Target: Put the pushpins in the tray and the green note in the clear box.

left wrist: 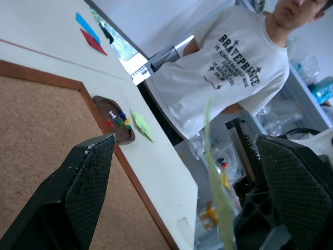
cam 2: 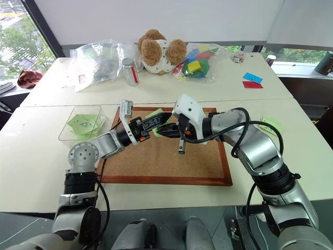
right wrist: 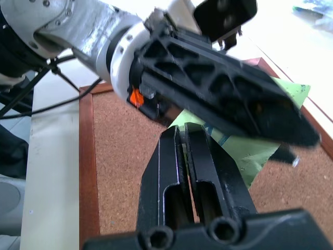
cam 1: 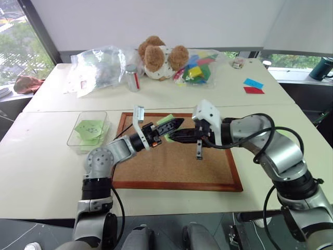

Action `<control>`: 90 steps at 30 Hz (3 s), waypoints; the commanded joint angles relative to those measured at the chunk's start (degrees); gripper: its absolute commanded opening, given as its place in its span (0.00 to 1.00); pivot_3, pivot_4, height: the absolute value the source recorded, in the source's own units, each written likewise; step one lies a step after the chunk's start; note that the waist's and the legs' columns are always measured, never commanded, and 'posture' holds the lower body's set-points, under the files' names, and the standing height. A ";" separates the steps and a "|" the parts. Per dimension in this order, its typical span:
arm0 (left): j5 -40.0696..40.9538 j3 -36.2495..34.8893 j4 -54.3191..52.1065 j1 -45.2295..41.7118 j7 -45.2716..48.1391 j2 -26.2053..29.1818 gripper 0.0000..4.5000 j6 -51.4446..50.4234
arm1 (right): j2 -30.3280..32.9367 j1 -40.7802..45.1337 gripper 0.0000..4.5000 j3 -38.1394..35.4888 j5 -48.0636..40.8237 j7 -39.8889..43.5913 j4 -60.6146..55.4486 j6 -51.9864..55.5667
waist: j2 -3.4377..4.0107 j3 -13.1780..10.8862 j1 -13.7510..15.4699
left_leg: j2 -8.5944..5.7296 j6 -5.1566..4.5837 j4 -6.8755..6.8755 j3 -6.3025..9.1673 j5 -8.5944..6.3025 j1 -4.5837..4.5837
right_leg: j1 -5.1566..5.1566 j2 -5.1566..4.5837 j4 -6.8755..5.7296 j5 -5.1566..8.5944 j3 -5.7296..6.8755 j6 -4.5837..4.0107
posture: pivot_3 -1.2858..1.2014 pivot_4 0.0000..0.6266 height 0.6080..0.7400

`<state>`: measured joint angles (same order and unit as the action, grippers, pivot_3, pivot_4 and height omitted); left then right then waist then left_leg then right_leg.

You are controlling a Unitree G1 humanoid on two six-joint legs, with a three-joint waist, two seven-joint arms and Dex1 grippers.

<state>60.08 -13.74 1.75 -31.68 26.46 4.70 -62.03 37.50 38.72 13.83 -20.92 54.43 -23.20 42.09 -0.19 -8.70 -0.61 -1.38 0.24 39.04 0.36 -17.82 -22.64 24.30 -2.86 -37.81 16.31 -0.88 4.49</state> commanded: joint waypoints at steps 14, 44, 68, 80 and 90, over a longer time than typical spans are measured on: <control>14.64 -3.26 -5.00 3.98 -11.68 -3.32 0.02 -2.87 | -0.34 3.34 0.00 -1.15 0.82 -0.90 1.42 -1.06 | 0.00 0.00 0.02 | -0.01 0.05 0.01 0.00 0.03 0.00 | -0.01 0.00 0.00 0.00 0.00 0.00 | 0.52 0.24 1.00; 11.59 -1.06 -3.25 5.00 -11.49 -0.05 0.02 3.19 | 2.85 5.32 0.00 -9.34 -3.60 -4.75 -2.56 5.41 | 0.00 0.00 0.04 | -0.02 0.06 0.01 0.00 0.03 0.00 | -0.01 0.00 0.01 0.00 -0.01 0.00 | 0.52 0.24 1.00; 14.45 -1.93 -6.07 5.70 -12.62 0.98 0.02 3.81 | 5.51 2.62 0.00 -14.75 10.32 -10.25 50.27 -9.41 | -0.02 -0.01 0.01 | -0.03 0.08 0.00 -0.06 0.05 0.00 | -0.04 0.06 0.03 0.00 -0.04 0.00 | 0.52 0.24 1.00; 14.33 -1.82 -6.90 6.28 -12.71 1.52 0.00 3.70 | 4.30 1.98 0.65 -15.14 11.57 -9.45 52.70 -10.89 | -0.02 -0.01 0.06 | -0.03 0.09 0.02 -0.06 0.05 0.00 | -0.05 0.06 0.02 0.00 -0.05 0.00 | 0.52 0.24 1.00; 15.09 -2.53 -7.66 6.26 -13.58 1.88 0.00 4.03 | 5.69 1.76 0.99 -16.71 10.49 -8.41 48.84 -9.59 | -0.02 -0.01 0.03 | -0.03 0.09 0.02 -0.06 0.06 0.00 | -0.05 0.06 0.02 0.00 -0.05 0.00 | 0.52 0.24 1.00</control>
<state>73.25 -15.36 -3.58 -25.20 12.87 6.24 -59.05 41.79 40.27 -0.99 -9.77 45.67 28.52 32.57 -0.20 -8.71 -0.58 -1.40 0.34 39.06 0.30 -17.77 -22.64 24.25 -2.80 -37.78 16.31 -0.93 4.49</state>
